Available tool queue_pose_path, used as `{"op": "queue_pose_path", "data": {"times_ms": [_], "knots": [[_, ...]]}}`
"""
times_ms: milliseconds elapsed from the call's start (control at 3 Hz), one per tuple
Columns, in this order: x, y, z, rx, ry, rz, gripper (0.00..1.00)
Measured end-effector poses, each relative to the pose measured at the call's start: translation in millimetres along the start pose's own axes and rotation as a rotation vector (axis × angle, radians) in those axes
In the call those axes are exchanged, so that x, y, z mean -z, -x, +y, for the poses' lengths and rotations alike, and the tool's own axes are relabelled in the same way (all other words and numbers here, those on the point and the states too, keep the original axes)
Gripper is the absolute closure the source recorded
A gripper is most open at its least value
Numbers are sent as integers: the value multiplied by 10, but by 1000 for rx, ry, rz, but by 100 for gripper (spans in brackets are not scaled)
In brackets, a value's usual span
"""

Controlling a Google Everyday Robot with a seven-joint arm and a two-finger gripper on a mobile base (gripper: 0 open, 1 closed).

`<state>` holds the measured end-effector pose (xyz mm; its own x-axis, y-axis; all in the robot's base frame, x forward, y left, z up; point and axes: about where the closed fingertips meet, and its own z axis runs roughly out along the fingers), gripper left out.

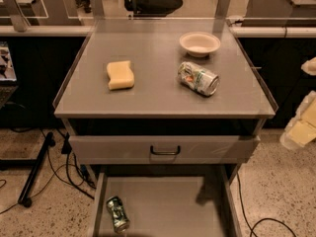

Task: Pick green can from middle drawer and place on counter

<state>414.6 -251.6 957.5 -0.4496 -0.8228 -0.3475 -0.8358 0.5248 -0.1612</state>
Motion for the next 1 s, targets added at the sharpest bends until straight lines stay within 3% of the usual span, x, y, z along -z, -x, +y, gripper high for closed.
{"op": "queue_pose_path", "data": {"times_ms": [667,1000], "knots": [[-11,18,70,-10,16,-36,0],[-126,140,383,-90,44,-141,0]]}}
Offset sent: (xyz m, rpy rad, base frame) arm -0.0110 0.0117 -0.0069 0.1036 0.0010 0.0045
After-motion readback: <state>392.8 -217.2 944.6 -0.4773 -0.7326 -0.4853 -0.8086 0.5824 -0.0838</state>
